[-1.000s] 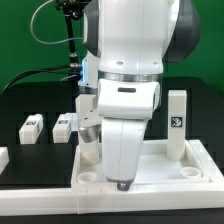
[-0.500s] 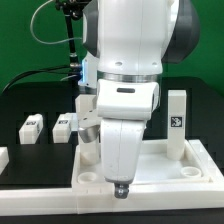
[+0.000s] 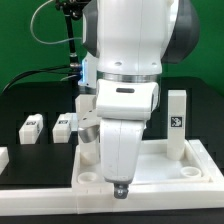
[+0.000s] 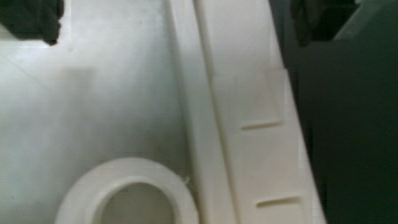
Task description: Assemble desk
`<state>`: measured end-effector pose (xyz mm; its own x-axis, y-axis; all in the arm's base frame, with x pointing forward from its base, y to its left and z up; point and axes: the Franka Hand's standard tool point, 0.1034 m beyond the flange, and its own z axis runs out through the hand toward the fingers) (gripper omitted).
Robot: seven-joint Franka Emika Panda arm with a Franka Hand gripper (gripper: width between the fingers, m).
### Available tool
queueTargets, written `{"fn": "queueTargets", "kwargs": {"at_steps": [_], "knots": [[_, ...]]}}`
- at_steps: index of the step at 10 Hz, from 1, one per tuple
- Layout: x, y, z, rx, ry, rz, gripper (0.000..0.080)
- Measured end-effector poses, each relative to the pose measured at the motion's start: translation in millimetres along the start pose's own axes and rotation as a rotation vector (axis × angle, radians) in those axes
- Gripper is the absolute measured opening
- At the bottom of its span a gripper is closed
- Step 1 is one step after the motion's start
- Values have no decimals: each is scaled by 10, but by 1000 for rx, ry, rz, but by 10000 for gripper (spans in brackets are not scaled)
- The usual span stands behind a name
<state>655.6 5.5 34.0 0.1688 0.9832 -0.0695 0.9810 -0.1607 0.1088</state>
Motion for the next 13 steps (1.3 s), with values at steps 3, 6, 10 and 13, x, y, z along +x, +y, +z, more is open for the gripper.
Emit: {"fn": "queueTargets", "kwargs": {"at_steps": [3,6,10,13], "knots": [[-336,115,-569,58,-37,56,649],[-694,186,-811,63,-52,165,649],[-722,140,-706,64,-62,437,649],[-1004,68,-696,81,-32,617,649]]}}
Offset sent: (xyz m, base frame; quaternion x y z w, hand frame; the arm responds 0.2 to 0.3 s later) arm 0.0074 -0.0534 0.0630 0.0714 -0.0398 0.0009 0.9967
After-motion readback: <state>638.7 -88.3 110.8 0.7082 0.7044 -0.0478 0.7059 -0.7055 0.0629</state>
